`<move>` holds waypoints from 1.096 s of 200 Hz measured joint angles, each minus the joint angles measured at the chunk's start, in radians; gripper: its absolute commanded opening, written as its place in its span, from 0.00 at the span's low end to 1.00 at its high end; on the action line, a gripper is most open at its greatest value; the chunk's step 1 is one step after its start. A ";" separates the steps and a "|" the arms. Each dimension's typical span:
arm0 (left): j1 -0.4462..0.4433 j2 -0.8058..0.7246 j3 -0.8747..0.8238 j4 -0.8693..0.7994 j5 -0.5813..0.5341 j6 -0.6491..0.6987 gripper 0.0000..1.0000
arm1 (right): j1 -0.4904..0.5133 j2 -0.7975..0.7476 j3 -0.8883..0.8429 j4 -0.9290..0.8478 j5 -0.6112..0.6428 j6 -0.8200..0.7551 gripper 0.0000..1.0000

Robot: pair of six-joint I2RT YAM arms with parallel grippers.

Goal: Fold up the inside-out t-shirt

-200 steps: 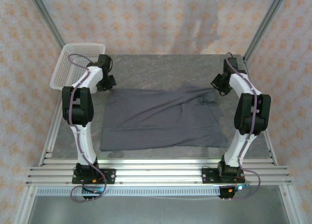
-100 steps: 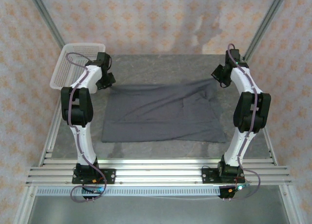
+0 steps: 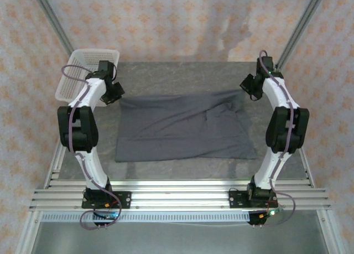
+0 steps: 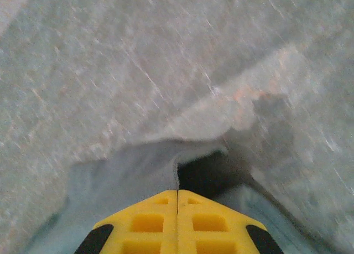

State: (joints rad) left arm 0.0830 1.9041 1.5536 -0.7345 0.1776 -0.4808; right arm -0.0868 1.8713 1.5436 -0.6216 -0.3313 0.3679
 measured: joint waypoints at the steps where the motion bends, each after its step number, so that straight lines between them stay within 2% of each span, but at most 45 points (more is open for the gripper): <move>1: 0.000 -0.004 -0.004 0.001 0.001 -0.001 0.00 | 0.000 -0.003 -0.006 0.000 0.000 0.000 0.00; 29: 0.000 -0.116 -0.158 0.043 0.032 -0.015 0.00 | -0.005 -0.105 -0.188 0.013 0.014 0.003 0.00; 60: -0.002 -0.136 -0.272 0.046 0.032 -0.016 0.00 | -0.013 -0.111 -0.251 0.004 0.020 0.002 0.00; 127: -0.003 -0.167 -0.299 0.046 0.013 -0.019 0.00 | -0.013 -0.235 -0.265 0.005 0.021 0.003 0.00; 180: -0.003 -0.244 -0.439 0.068 -0.006 -0.022 0.00 | -0.013 -0.257 -0.438 0.024 0.050 0.002 0.00; 200: -0.003 -0.243 -0.499 0.073 -0.005 -0.028 0.00 | -0.013 -0.234 -0.487 0.023 0.058 0.003 0.07; 219: -0.004 -0.243 -0.523 0.080 -0.002 -0.031 0.14 | -0.013 -0.225 -0.493 0.012 0.070 0.005 0.17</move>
State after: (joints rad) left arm 0.0792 1.6615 1.0302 -0.6548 0.1761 -0.5117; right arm -0.1001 1.6459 1.0508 -0.6094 -0.2611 0.3725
